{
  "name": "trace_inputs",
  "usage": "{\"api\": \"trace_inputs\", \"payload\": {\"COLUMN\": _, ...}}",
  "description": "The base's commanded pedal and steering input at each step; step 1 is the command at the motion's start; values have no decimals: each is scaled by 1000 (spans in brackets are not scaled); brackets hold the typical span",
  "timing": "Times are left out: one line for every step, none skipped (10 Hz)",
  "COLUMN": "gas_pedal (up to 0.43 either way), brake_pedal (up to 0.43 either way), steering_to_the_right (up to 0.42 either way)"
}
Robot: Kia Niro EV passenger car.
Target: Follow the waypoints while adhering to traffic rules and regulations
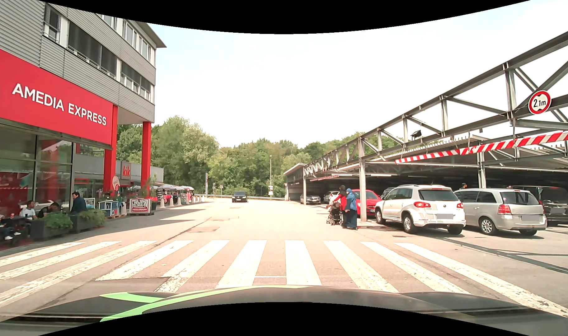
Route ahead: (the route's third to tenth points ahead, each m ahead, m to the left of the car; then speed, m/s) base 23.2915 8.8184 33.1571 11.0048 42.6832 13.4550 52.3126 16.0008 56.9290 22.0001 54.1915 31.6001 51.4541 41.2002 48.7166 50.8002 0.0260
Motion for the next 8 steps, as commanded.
{"api": "trace_inputs", "payload": {"gas_pedal": 0, "brake_pedal": 171, "steering_to_the_right": -3}}
{"api": "trace_inputs", "payload": {"gas_pedal": 0, "brake_pedal": 128, "steering_to_the_right": -3}}
{"api": "trace_inputs", "payload": {"gas_pedal": 0, "brake_pedal": 104, "steering_to_the_right": -3}}
{"api": "trace_inputs", "payload": {"gas_pedal": 0, "brake_pedal": 98, "steering_to_the_right": -3}}
{"api": "trace_inputs", "payload": {"gas_pedal": 0, "brake_pedal": 67, "steering_to_the_right": -3}}
{"api": "trace_inputs", "payload": {"gas_pedal": 0, "brake_pedal": 12, "steering_to_the_right": -3}}
{"api": "trace_inputs", "payload": {"gas_pedal": 0, "brake_pedal": 6, "steering_to_the_right": -3}}
{"api": "trace_inputs", "payload": {"gas_pedal": 0, "brake_pedal": 0, "steering_to_the_right": -3}}
